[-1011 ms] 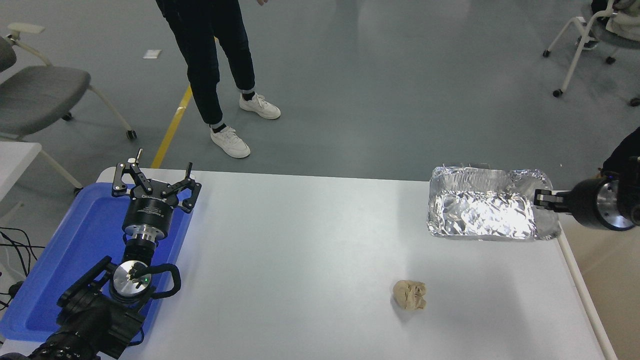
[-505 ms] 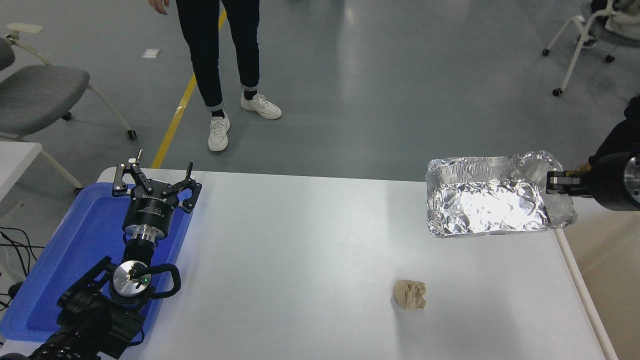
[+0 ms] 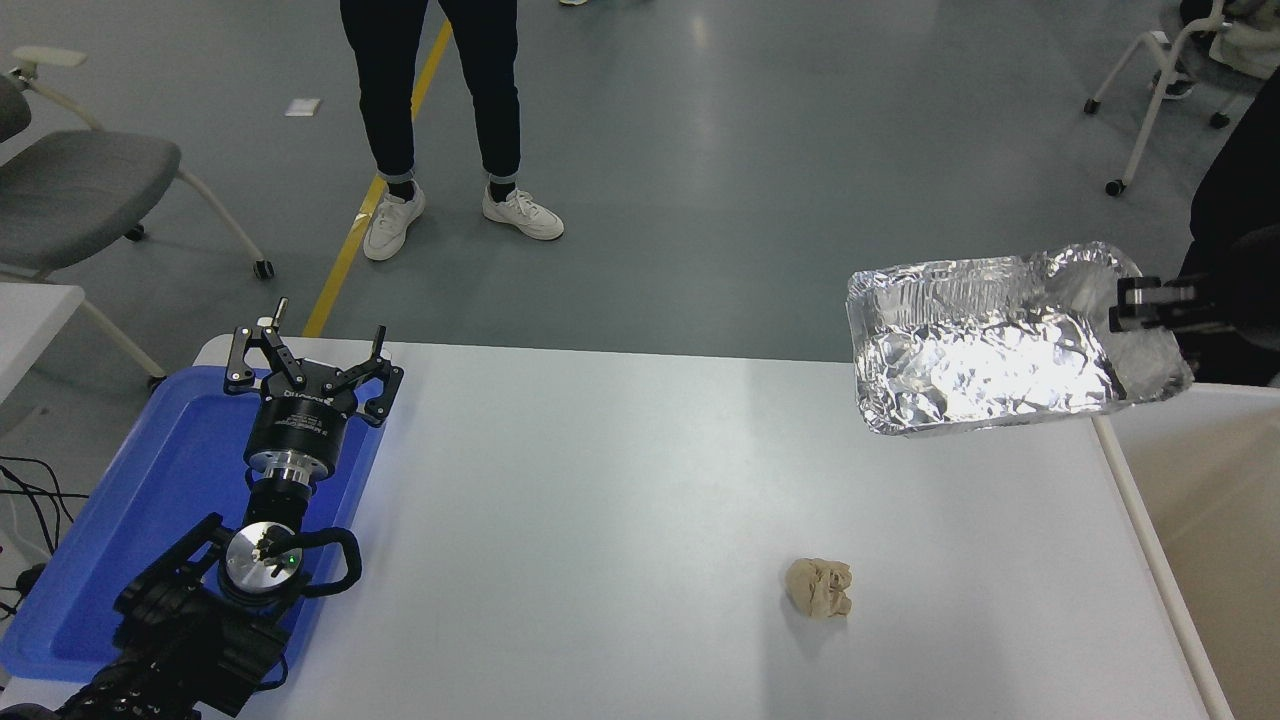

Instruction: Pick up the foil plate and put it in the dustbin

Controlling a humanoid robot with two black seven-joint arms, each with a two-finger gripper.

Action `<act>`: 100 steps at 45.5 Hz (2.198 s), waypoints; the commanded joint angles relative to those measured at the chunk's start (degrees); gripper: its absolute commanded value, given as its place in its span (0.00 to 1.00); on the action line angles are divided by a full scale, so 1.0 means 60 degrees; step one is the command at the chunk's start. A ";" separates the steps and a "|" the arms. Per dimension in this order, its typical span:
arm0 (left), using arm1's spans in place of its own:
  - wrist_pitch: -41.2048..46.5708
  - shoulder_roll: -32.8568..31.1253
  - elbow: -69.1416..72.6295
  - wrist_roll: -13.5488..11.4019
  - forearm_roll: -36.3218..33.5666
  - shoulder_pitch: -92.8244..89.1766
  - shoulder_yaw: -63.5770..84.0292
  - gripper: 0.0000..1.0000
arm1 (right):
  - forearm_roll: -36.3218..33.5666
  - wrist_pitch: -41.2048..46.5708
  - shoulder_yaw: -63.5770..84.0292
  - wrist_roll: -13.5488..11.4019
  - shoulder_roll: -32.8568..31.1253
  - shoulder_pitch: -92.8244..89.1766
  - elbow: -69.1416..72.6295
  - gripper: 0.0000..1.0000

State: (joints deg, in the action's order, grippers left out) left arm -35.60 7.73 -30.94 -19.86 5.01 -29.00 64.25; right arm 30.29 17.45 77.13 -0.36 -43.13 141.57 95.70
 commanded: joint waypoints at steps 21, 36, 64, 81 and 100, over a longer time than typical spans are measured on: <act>0.0015 0.0000 0.0015 -0.0015 0.0029 0.0000 0.0000 1.00 | 0.1060 0.0475 0.0109 0.0002 -0.1043 0.0429 -0.0598 0.00; 0.0015 0.0000 0.0015 0.0000 0.0029 0.0000 0.0000 1.00 | 0.3388 0.0461 0.0109 0.0060 -0.3342 -0.0331 -0.2647 0.00; 0.0015 0.0000 0.0015 0.0000 0.0029 0.0000 0.0000 1.00 | 0.2190 -0.1018 -0.7784 0.0177 -0.4136 -1.0700 -0.7248 0.00; 0.0015 0.0015 0.0015 0.0000 0.0029 0.0000 0.0000 1.00 | 0.0270 -0.1649 -0.9779 0.0793 -0.2144 -1.4731 -1.0676 0.00; 0.0001 0.0000 0.0000 0.0000 0.0015 0.0000 0.0000 1.00 | -0.1224 -0.1927 -0.9794 0.1217 -0.0356 -1.6665 -1.4002 0.00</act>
State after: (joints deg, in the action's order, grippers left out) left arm -35.51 7.77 -30.85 -19.87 5.12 -29.00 64.25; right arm 28.37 7.75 19.46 5.64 -50.19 48.80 20.76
